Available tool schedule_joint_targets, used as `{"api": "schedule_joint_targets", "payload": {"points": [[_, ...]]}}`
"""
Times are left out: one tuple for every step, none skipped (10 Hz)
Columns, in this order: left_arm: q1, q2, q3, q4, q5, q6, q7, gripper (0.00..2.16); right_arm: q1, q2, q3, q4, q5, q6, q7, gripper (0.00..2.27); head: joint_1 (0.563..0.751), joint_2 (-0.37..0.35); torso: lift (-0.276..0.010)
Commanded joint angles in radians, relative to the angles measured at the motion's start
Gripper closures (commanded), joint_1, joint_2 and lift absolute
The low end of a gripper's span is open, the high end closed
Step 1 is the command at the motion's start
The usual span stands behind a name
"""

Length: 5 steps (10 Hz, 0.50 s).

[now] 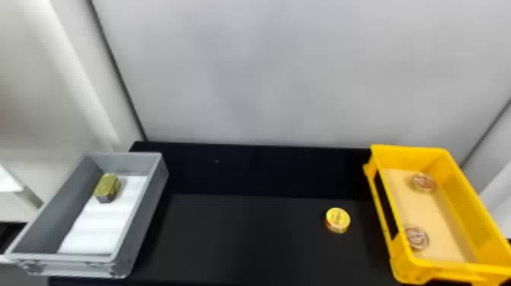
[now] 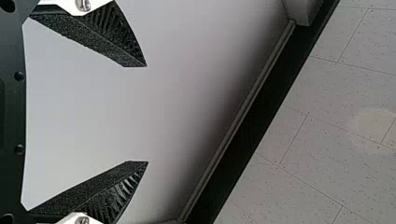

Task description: Pick up the round yellow can and place it in the yellow rectangular box

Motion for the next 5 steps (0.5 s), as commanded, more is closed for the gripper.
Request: {"api": "schedule_joint_targets", "payload": {"points": [[0.004, 0.003, 0.0, 0.0, 0.007, -0.008, 0.002, 0.16, 0.002, 0.002, 0.007, 0.0, -0.007, -0.005, -0.006, 0.0, 0.692, 0.054, -0.003], [0.004, 0.005, 0.0, 0.0, 0.01, -0.01, 0.002, 0.16, 0.0, 0.004, 0.01, 0.0, -0.01, -0.005, -0.006, 0.0, 0.692, 0.054, -0.003], [0.007, 0.006, 0.0, 0.0, 0.015, -0.014, 0.002, 0.16, 0.0, 0.005, 0.014, 0.003, -0.013, -0.005, -0.009, 0.0, 0.692, 0.054, -0.003], [0.009, 0.008, 0.0, 0.0, 0.016, -0.014, 0.002, 0.16, 0.0, 0.008, 0.016, 0.008, -0.015, -0.011, -0.009, 0.0, 0.692, 0.054, -0.003], [0.01, 0.008, 0.0, 0.002, 0.019, -0.017, 0.002, 0.16, 0.0, 0.013, 0.016, 0.011, -0.018, -0.009, -0.009, 0.0, 0.692, 0.054, -0.003]]}}
